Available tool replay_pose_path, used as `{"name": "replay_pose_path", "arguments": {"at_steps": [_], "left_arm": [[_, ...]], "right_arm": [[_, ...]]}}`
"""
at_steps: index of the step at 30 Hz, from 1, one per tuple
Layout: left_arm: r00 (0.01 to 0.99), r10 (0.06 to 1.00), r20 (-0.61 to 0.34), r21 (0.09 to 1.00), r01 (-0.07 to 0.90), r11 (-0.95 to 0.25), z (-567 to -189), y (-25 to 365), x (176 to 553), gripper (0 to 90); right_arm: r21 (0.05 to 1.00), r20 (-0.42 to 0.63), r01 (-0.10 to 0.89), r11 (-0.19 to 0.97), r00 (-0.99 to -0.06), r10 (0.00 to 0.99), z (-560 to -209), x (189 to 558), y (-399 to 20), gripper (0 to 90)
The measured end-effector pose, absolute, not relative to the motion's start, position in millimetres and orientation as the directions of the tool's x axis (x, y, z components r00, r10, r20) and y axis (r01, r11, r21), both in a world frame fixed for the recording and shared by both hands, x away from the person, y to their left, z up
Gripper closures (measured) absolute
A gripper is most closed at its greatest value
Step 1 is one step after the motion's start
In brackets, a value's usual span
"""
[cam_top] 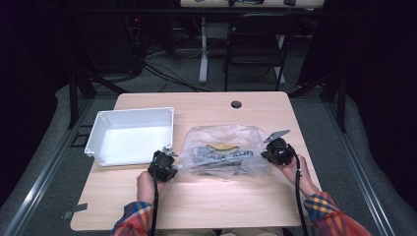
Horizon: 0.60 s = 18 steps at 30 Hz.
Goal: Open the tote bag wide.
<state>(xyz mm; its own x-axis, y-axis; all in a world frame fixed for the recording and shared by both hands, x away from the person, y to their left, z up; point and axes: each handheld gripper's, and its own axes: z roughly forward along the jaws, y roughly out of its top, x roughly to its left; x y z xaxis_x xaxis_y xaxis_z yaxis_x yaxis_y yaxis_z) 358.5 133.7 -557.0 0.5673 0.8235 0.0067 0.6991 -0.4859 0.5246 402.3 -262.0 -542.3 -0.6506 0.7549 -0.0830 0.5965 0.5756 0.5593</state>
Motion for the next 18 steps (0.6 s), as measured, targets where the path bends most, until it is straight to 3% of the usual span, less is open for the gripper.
{"name": "replay_pose_path", "arguments": {"at_steps": [2, 3, 5, 9, 13, 18], "left_arm": [[0.574, 0.818, 0.032, 0.522, 0.688, -0.503, -555.0, 132.1, 356.7, 88.4], [0.58, 0.813, 0.048, 0.512, 0.685, -0.518, -552.2, 132.0, 355.5, 83.1], [0.578, 0.813, 0.069, 0.515, 0.678, -0.525, -545.8, 132.7, 351.2, 63.3], [0.611, 0.789, 0.061, 0.557, 0.636, -0.535, -527.5, 133.6, 335.3, 38.6], [0.651, 0.754, 0.087, 0.589, 0.577, -0.566, -513.5, 123.3, 320.4, 30.1], [0.691, 0.716, 0.103, 0.61, 0.525, -0.594, -506.1, 109.9, 312.9, 27.2]], "right_arm": [[0.561, -0.084, 0.595, 0.576, -0.652, 0.754, -541.2, 402.0, -262.6, 90.0], [0.571, -0.085, 0.591, 0.57, -0.648, 0.757, -540.9, 401.2, -262.4, 90.0], [0.578, -0.077, 0.587, 0.567, -0.652, 0.754, -538.8, 400.4, -264.3, 90.0], [0.596, -0.064, 0.584, 0.551, -0.65, 0.758, -533.1, 398.5, -269.2, 90.0], [0.622, -0.058, 0.569, 0.538, -0.652, 0.756, -526.0, 394.5, -269.0, 90.0], [0.63, -0.073, 0.545, 0.553, -0.667, 0.741, -520.1, 389.8, -264.7, 90.0]]}}
